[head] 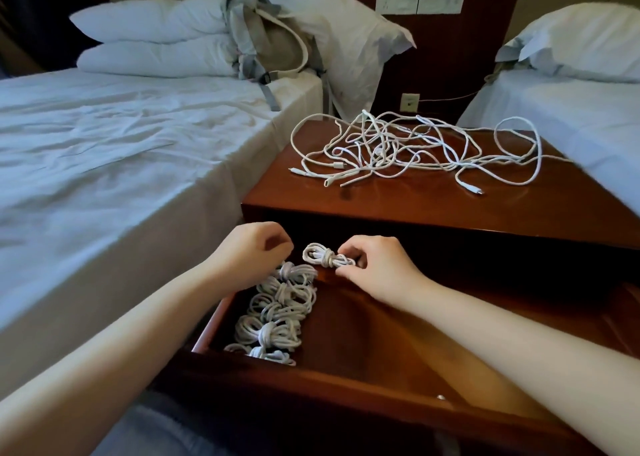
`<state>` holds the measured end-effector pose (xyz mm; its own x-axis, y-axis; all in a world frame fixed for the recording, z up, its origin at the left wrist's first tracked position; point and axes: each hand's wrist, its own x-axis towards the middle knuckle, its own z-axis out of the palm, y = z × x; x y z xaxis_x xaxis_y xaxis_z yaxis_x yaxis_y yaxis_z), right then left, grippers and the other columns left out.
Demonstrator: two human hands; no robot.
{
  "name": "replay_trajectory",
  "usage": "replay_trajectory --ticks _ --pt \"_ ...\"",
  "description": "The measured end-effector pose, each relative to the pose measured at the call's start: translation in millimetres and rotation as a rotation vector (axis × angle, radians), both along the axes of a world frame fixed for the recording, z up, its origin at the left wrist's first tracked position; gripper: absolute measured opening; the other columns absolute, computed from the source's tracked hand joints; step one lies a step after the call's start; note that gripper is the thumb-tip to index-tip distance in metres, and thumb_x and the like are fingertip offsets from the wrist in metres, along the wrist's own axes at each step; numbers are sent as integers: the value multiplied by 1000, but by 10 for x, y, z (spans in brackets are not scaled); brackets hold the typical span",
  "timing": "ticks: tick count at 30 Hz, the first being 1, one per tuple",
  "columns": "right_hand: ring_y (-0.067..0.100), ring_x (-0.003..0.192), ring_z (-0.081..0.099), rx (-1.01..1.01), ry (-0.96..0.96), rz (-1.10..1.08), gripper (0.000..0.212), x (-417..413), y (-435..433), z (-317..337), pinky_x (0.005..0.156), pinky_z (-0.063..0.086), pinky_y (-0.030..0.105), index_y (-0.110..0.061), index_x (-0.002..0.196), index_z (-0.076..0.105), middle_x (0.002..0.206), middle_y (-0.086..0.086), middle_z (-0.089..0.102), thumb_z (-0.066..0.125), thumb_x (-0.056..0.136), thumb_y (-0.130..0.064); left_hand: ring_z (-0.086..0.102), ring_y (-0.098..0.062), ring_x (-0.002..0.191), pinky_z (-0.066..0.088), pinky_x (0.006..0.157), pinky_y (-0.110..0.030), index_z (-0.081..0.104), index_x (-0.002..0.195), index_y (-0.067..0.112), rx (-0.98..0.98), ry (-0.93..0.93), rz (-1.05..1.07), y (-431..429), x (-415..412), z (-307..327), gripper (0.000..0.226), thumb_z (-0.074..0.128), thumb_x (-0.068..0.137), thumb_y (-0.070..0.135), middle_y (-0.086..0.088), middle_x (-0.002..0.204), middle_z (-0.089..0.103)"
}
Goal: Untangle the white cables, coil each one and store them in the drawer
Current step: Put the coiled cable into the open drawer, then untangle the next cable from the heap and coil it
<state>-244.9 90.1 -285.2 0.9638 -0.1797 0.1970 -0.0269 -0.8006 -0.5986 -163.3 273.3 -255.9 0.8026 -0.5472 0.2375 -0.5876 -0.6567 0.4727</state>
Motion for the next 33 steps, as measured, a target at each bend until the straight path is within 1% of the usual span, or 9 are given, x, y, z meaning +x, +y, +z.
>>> replay_trajectory --ticks 8,11,14,15,17,19,24,29,33 --pt "5 64 59 76 8 -7 9 -222 -31 4 67 46 15 -19 85 70 68 -15 63 72 77 -16 57 -16 85 34 71 -14 67 96 7 131 -83 -165 17 -105 -58 14 59 87 12 -4 94 62" --pt "3 63 59 76 14 3 8 -373 -57 52 62 45 11 -19 84 69 68 -15 63 72 77 -16 58 -18 95 41 87 -23 65 109 7 173 -72 -196 -3 -146 -55 23 57 89 15 -5 107 62" --pt "-3 62 57 93 55 50 10 -537 -85 83 60 44 9 -21 83 69 68 -14 64 74 75 -16 54 -17 115 25 110 -33 62 118 12 254 -67 -249 -69 -215 -86 39 48 90 34 -1 120 61" --pt "-5 62 56 93 81 73 11 -588 -85 93 60 44 9 -21 83 69 68 -14 64 74 75 -16 53 -15 117 18 111 -29 61 120 13 272 -69 -258 -90 -242 -92 40 45 92 35 0 123 60" --pt "-5 61 56 73 143 127 11 -670 -69 110 59 43 9 -21 85 69 70 -14 63 74 76 -17 50 -13 119 13 100 -18 57 125 14 313 -88 -283 -122 -278 -100 34 46 97 28 1 128 57" --pt "-2 62 56 38 190 180 13 -721 -27 124 59 42 8 -18 90 70 72 -13 62 73 77 -19 49 -11 121 14 95 -18 55 128 16 359 -113 -308 -134 -295 -104 34 45 97 27 3 131 55" --pt "-4 59 51 -30 273 285 20 -731 113 133 57 37 8 -21 98 69 68 -18 53 73 78 -22 46 -9 124 15 99 -23 55 128 21 394 -134 -300 -129 -296 -124 35 45 96 33 7 132 53" --pt "-4 74 54 8 421 441 20 -753 163 130 64 39 8 -24 101 71 91 -17 61 70 82 -31 47 -9 123 16 100 -24 55 127 21 402 -144 -316 -127 -295 -119 34 46 96 33 6 132 52" --pt "-5 75 57 59 457 455 22 -740 149 126 69 40 12 -21 103 72 91 -15 63 63 89 -33 48 -10 122 16 99 -23 55 127 21 402 -156 -321 -124 -294 -119 34 46 96 32 6 131 53"
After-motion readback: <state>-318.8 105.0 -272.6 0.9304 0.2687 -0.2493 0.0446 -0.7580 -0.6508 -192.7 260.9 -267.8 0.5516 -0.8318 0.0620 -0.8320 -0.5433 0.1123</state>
